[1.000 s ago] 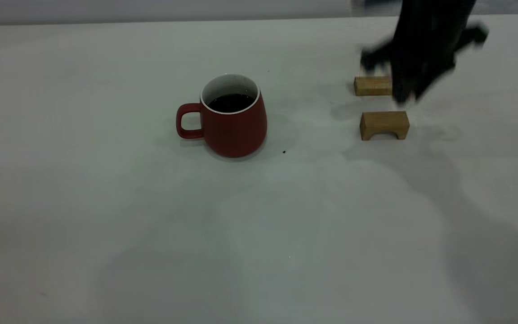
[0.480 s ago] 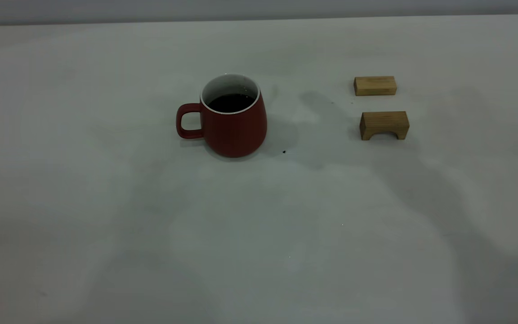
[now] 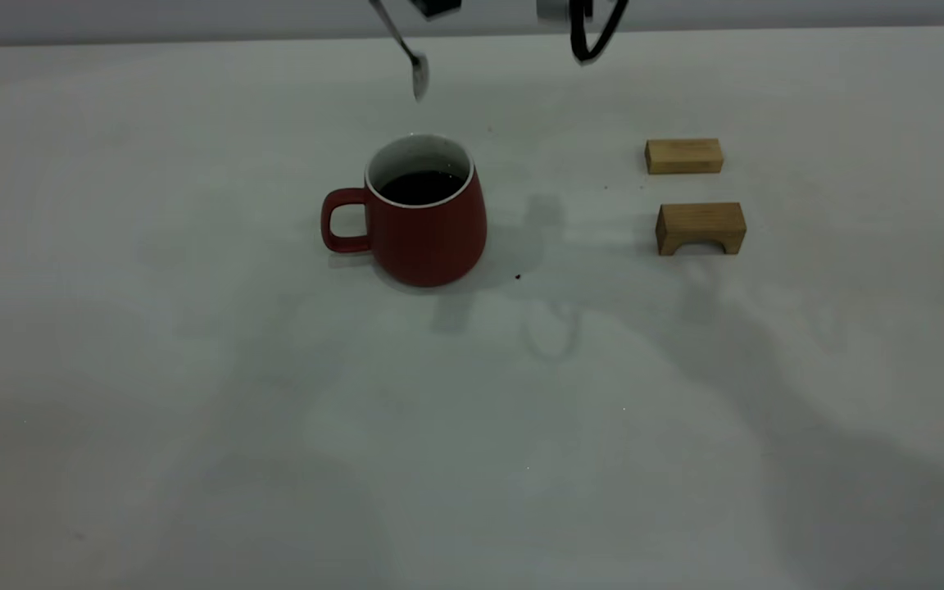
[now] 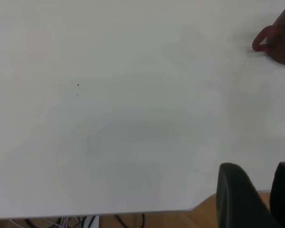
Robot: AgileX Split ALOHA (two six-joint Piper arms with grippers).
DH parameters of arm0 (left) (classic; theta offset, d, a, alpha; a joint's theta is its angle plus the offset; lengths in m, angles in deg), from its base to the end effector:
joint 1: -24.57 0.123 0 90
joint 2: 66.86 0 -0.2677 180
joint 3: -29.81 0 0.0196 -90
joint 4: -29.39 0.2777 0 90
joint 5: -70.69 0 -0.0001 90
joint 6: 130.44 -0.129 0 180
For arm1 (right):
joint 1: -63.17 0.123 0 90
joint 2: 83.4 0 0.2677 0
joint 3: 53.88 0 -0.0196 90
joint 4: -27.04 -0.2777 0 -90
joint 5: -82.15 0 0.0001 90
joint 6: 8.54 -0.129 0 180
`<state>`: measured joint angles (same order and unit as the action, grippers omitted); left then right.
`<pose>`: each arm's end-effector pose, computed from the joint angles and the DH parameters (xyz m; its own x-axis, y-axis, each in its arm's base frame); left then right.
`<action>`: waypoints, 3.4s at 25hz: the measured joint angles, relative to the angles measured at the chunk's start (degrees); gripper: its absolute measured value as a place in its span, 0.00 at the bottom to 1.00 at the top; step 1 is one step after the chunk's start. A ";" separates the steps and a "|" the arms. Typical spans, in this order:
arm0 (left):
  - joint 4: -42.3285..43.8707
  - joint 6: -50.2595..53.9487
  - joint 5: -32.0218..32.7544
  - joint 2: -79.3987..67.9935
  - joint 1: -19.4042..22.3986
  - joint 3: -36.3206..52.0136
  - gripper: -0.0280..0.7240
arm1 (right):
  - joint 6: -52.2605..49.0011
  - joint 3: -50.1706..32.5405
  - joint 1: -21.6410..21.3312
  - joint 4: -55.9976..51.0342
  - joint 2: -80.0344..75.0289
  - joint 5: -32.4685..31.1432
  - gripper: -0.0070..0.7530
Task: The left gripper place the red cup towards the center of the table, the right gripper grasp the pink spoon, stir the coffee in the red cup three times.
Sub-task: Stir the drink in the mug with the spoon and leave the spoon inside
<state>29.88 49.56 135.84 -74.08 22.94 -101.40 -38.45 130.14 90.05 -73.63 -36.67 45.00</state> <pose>0.0641 -0.0008 0.2613 -0.5171 0.0183 -0.8557 0.0237 0.9997 0.0071 0.4110 0.2943 0.1036 -0.2781 0.5167 0.8097 0.8963 -0.1635 0.4121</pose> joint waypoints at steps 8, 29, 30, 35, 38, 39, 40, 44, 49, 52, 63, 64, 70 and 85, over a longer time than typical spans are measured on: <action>0.00 0.00 0.00 0.00 0.00 0.00 0.37 | -6.42 0.00 0.00 -0.41 -3.18 -0.45 0.20; 0.00 0.00 0.00 0.00 0.00 0.00 0.36 | -16.68 7.97 -3.77 5.09 -14.20 -5.94 0.20; 0.00 0.00 0.00 0.00 0.00 0.00 0.36 | -17.42 7.97 -3.50 5.54 -14.20 -5.94 0.20; 0.00 0.00 0.00 0.00 0.00 0.00 0.36 | -12.30 9.70 -1.19 3.18 -14.74 -6.49 0.20; 0.00 0.00 0.00 0.00 0.00 0.00 0.36 | -8.48 10.71 -1.36 2.67 -15.60 -6.69 0.20; 0.00 0.00 0.00 0.00 0.00 0.00 0.36 | -8.25 10.71 -1.79 3.50 -15.75 -6.79 0.20; 0.00 0.00 0.00 0.00 0.00 0.00 0.36 | -8.73 10.71 -2.34 4.41 -15.88 -7.19 0.20; 0.00 0.00 0.00 0.00 0.00 0.00 0.36 | -15.07 10.45 -3.96 9.11 -16.00 -8.94 0.20; 0.00 0.00 0.00 0.00 0.00 0.00 0.36 | -14.61 10.38 -1.36 7.66 -16.05 -8.46 0.20; 0.00 0.00 0.00 0.00 0.00 0.00 0.36 | -7.89 11.09 -0.19 5.93 -16.11 -7.75 0.20; 0.00 0.00 0.00 0.00 0.00 0.00 0.36 | -10.84 11.29 -3.18 11.52 -16.17 -9.90 0.20; 0.00 0.00 0.00 0.00 0.00 0.00 0.36 | -10.96 11.29 -2.42 10.49 -16.20 -9.90 0.20; 0.00 0.00 0.00 0.00 0.00 0.00 0.36 | -11.08 11.29 -1.12 6.73 -16.28 -10.12 0.20; 0.00 0.00 0.00 0.00 0.00 0.00 0.36 | -11.03 11.29 -2.23 15.05 -16.28 -9.93 0.32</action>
<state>29.88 49.56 135.84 -74.08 22.94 -101.40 -49.47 141.43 87.82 -58.58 -52.95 35.07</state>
